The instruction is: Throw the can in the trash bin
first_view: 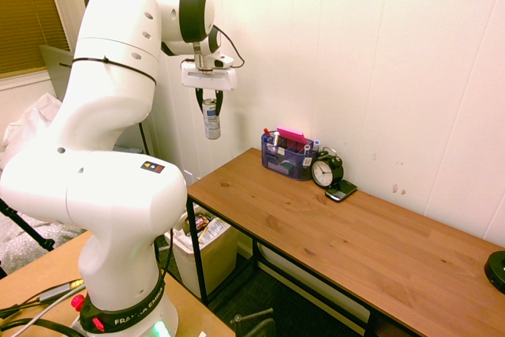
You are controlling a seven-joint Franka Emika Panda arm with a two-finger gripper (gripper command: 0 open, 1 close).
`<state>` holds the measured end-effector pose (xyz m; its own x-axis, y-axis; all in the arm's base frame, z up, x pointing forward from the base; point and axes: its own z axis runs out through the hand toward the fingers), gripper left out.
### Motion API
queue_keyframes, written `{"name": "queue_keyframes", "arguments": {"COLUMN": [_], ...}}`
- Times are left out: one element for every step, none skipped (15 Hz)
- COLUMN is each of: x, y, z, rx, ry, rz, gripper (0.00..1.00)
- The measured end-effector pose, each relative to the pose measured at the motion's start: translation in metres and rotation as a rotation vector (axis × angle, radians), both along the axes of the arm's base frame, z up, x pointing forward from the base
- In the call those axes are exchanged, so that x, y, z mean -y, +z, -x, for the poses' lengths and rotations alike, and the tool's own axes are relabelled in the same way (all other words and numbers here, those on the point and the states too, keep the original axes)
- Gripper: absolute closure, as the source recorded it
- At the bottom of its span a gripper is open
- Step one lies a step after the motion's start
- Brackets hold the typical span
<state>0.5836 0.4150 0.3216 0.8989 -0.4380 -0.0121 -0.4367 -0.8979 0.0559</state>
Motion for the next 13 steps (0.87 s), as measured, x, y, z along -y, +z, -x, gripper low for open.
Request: {"name": "queue_keyframes", "arguments": {"x": [0.0, 0.003, 0.007, 0.01, 0.013, 0.013, 0.013, 0.012, 0.011, 0.012, 0.018, 0.03, 0.049], "y": [-0.001, -0.001, -0.001, -0.002, -0.002, -0.002, -0.003, -0.003, -0.003, -0.003, -0.002, 0.0, 0.003], "z": [-0.001, -0.003, -0.006, -0.009, -0.01, -0.011, -0.012, -0.011, -0.011, -0.012, -0.015, -0.021, -0.026], "rx": [-0.006, -0.01, -0.014, -0.015, -0.016, -0.015, -0.013, -0.014, -0.013, -0.013, -0.011, -0.006, -0.003], "ry": [-0.004, -0.014, -0.024, -0.03, -0.033, -0.035, -0.035, -0.034, -0.034, -0.037, -0.045, -0.063, -0.086], "rz": [-0.001, -0.006, -0.011, -0.015, -0.018, -0.022, -0.029, -0.034, -0.036, -0.036, -0.034, -0.028, -0.022], "gripper": [0.0, 0.0, 0.0, 0.0, 0.0, 0.0, 0.0, 0.0, 0.0, 0.0, 0.0, 0.0, 0.0]}}
